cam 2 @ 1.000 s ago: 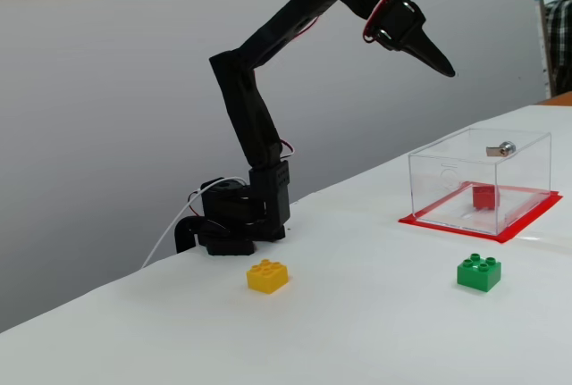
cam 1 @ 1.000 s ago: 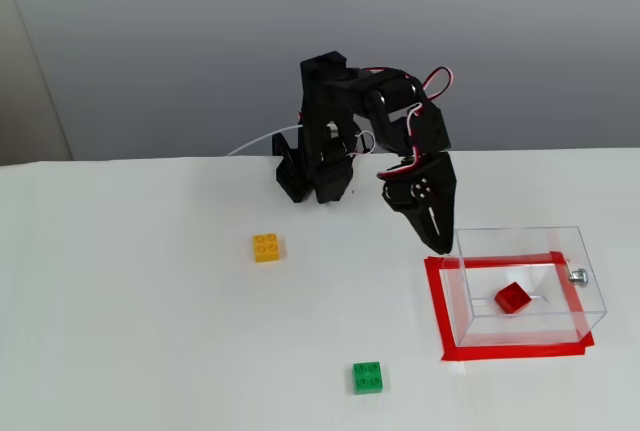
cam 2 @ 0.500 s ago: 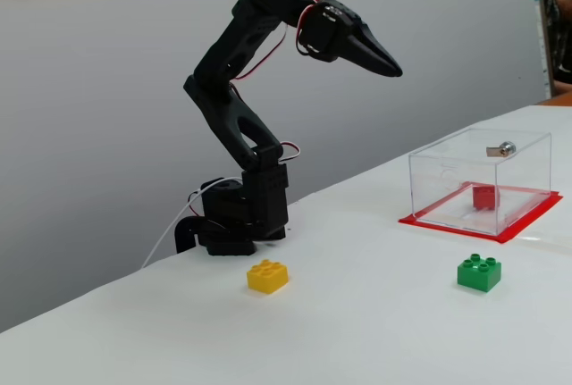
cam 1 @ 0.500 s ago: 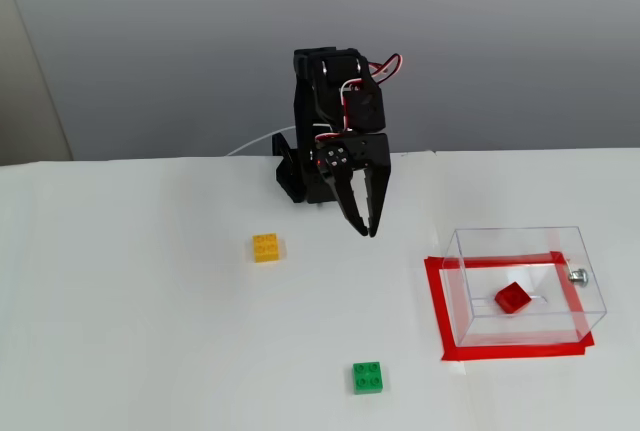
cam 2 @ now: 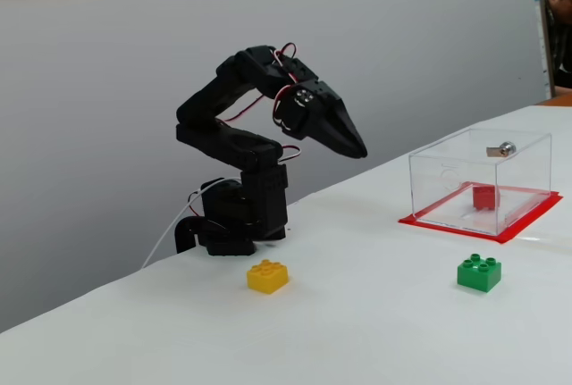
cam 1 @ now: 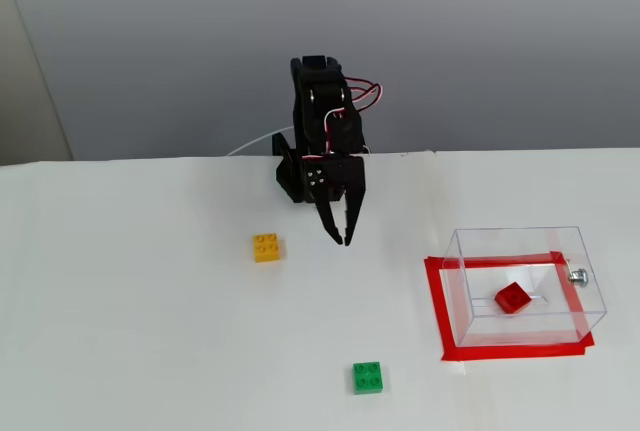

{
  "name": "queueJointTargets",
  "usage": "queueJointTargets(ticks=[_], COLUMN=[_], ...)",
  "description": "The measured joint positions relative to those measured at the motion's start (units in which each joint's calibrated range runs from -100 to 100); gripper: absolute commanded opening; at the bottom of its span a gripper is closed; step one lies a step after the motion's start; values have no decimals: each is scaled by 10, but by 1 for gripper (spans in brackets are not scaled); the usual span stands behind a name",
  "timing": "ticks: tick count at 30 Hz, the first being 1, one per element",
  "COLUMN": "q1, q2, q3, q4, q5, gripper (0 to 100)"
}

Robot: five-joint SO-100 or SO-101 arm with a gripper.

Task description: Pick the red lego brick and place it into the transparent box

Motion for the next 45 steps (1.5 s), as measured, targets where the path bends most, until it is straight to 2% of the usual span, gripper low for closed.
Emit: queueJointTargets(ticks=[6, 19, 27, 34, 41, 45], q1=[29, 33, 57, 49, 31, 34], q2=[-120, -158, -186, -211, -211, -212], q3=[102, 170, 262, 342, 378, 387], q4=[0, -3, -87, -117, -111, -66], q5=[0, 0, 0, 0, 0, 0], gripper=[2, 1, 2, 1, 1, 2])
